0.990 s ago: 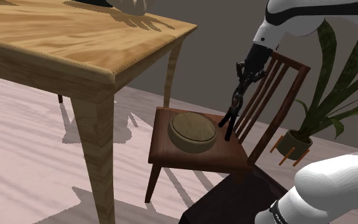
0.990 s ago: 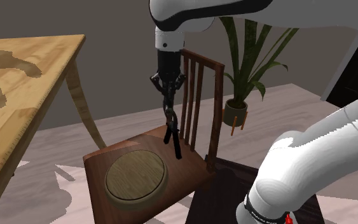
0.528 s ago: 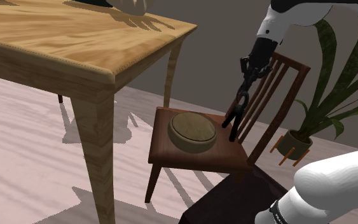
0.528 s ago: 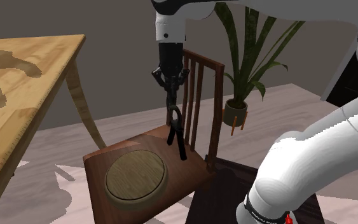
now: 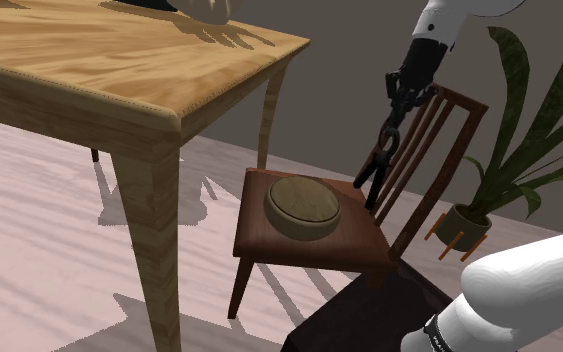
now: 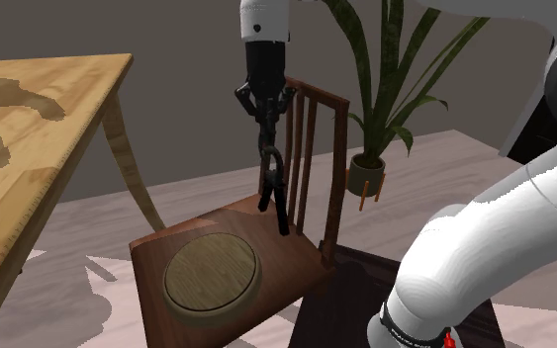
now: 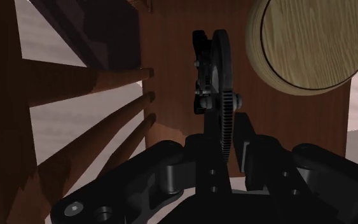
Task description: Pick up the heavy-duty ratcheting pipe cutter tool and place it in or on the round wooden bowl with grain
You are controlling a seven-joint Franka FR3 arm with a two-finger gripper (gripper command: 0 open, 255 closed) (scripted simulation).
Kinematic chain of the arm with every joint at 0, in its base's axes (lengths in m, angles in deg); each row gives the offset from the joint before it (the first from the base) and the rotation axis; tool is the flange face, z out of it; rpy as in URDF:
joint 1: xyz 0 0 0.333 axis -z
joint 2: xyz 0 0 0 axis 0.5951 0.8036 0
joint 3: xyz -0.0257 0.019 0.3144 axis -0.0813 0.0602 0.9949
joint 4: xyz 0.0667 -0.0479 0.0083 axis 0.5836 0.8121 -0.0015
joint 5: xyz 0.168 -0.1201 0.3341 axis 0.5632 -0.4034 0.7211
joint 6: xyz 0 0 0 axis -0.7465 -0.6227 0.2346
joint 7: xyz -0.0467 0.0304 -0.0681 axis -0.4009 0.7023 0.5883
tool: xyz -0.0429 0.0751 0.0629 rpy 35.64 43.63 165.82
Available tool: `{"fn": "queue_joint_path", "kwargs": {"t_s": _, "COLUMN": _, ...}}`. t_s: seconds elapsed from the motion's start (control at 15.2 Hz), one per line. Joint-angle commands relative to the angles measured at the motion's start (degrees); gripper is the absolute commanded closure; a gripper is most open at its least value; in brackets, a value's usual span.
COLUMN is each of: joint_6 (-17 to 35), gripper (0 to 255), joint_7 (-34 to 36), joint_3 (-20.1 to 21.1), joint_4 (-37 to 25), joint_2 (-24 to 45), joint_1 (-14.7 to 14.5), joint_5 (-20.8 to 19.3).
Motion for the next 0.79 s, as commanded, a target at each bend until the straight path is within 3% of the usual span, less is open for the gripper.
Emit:
{"fn": "queue_joint_path", "kwargs": {"t_s": 0.0, "joint_6": -1.42, "gripper": 255, "joint_7": 0.11, "joint_3": -0.1, "joint_4": -1.88, "joint_2": -0.09, "joint_1": 0.64, "joint_5": -2.71}}
{"fn": "queue_joint_path", "kwargs": {"t_s": 0.73, "joint_6": -10.08, "gripper": 255, "joint_7": 1.05, "joint_3": 0.28, "joint_4": -14.16, "joint_2": 3.48, "joint_1": 1.41, "joint_5": -2.37}}
